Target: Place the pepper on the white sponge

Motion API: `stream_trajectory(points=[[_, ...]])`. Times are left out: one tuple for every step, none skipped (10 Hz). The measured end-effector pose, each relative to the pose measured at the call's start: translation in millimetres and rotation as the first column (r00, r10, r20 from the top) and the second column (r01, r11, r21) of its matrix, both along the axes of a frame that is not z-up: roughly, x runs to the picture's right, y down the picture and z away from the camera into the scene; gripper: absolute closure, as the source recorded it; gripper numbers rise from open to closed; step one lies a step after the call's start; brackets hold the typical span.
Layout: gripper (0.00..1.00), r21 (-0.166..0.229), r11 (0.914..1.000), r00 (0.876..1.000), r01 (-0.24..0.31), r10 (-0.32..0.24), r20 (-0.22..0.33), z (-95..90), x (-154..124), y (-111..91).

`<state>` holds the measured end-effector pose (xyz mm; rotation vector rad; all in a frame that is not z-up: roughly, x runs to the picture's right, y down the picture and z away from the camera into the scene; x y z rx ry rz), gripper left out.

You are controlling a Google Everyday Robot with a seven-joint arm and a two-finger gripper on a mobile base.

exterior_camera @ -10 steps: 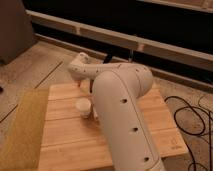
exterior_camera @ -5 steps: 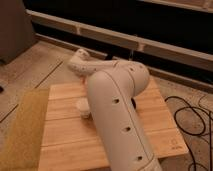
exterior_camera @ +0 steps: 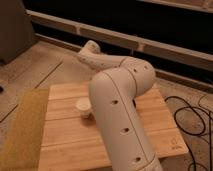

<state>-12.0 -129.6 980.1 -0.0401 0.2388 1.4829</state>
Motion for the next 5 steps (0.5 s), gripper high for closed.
stream_trajectory(points=[[1.0,0.002,0.9992,0.999,-0.041,0.041,-0.006,1.2,9.2,5.1],[1.0,0.005,0.9973,0.997,-0.074,0.074,-0.013,1.5,17.4,10.0],[1.0,0.014,0.9936,0.994,-0.112,0.112,-0.019,0.4,24.7,17.2],[1.0,0.02,0.9913,0.991,-0.13,0.131,-0.018,-1.1,25.1,21.4],[1.0,0.029,0.987,0.987,-0.158,0.159,-0.007,-3.4,19.7,29.2]])
